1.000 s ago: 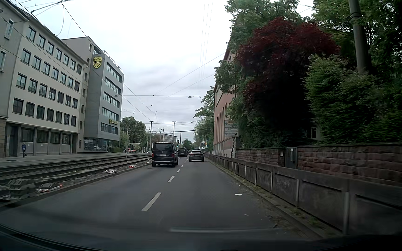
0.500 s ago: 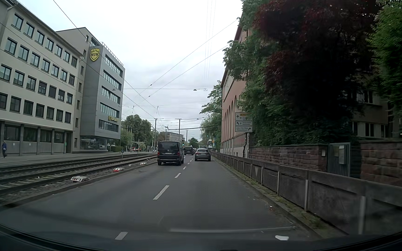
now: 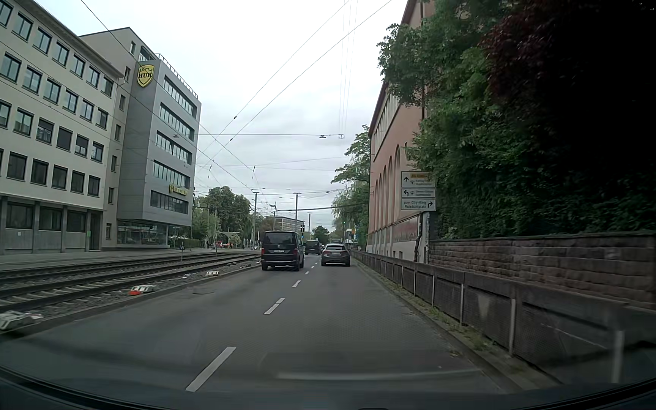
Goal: Follow the waypoints while adhering to traffic rules and regulations
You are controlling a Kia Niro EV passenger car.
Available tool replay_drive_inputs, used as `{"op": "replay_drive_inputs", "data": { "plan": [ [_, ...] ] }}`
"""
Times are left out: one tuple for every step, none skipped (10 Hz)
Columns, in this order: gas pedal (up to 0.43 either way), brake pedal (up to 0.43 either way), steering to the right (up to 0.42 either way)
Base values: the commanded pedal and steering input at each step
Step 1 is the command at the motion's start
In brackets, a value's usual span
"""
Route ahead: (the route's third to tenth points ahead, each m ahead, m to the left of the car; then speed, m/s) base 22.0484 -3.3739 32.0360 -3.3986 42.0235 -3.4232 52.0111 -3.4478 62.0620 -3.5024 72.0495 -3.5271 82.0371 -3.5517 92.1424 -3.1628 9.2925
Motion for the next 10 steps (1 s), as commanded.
{"op": "replay_drive_inputs", "data": {
  "plan": [
    [0.039, 0.000, -0.008],
    [0.039, 0.000, -0.007],
    [0.039, 0.000, -0.007],
    [0.039, 0.000, -0.007],
    [0.039, 0.000, -0.007],
    [0.039, 0.000, -0.007],
    [0.039, 0.000, -0.004],
    [0.039, 0.000, -0.003],
    [0.039, 0.000, -0.004],
    [0.039, 0.000, -0.003]
  ]
}}
